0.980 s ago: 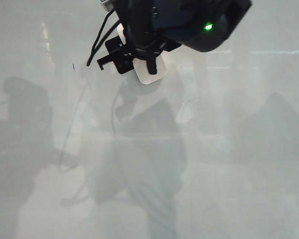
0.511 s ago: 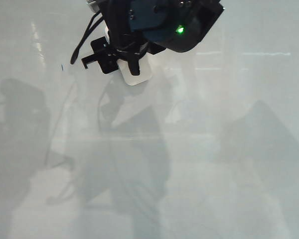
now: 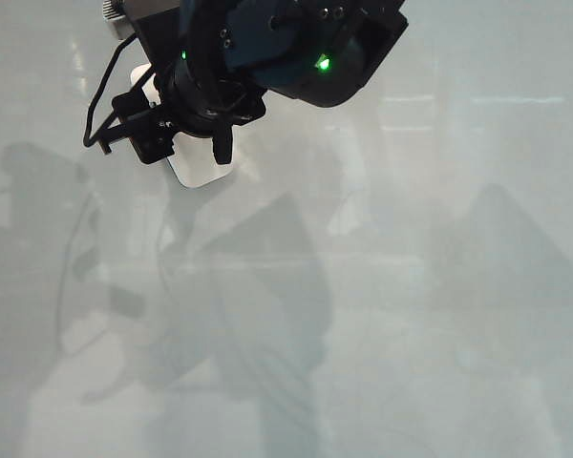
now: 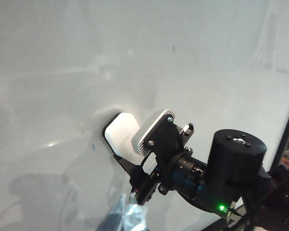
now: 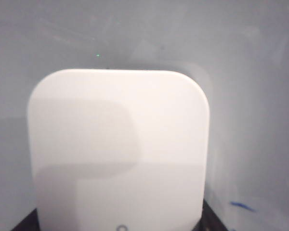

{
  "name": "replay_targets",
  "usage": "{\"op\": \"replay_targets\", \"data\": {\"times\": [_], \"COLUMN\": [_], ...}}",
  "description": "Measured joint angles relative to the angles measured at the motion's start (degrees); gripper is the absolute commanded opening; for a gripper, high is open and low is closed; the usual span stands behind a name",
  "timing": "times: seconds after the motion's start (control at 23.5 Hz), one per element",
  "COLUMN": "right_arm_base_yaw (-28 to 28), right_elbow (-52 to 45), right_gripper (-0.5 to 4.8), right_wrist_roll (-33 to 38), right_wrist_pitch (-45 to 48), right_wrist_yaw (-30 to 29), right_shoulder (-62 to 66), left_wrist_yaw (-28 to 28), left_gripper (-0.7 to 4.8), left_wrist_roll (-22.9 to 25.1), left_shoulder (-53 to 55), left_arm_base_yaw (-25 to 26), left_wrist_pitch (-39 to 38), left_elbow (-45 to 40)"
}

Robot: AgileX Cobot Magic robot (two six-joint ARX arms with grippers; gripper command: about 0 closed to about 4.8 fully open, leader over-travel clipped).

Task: Grab the whiteboard eraser that is attached to the surface of the whiteboard and use it to clean the writing on the whiteboard.

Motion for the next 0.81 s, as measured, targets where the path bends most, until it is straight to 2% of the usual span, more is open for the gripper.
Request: {"op": "replay_targets", "data": {"times": [0.21,0.3,0.6,0.81], "right_arm_base_yaw": [0.4,0.5,0.6,0.5], "right_elbow": [0.0,0.0,0.0,0.0], "right_gripper": [0.93,0.93,0.94,0.94], "right_wrist_roll": [-0.1,-3.0,-6.8,-8.7], "right_wrist_pitch": [-0.1,-0.4,-0.5,2.9], "right_wrist_yaw": [2.5,7.0,13.7,15.5], "right_shoulder": [0.0,0.0,-0.1,-0.1], "left_wrist_yaw": [1.2,1.3,1.2,1.2], "left_gripper": [-0.05,-0.05,-0.05,-0.05], "left_wrist_roll": [0.0,0.0,0.0,0.0], "left_shoulder": [0.0,0.0,0.0,0.0], "left_arm_base_yaw": [0.0,0.0,0.0,0.0], "left_wrist_pitch": [0.0,0.0,0.0,0.0], "left_elbow": [0.0,0.0,0.0,0.0]}}
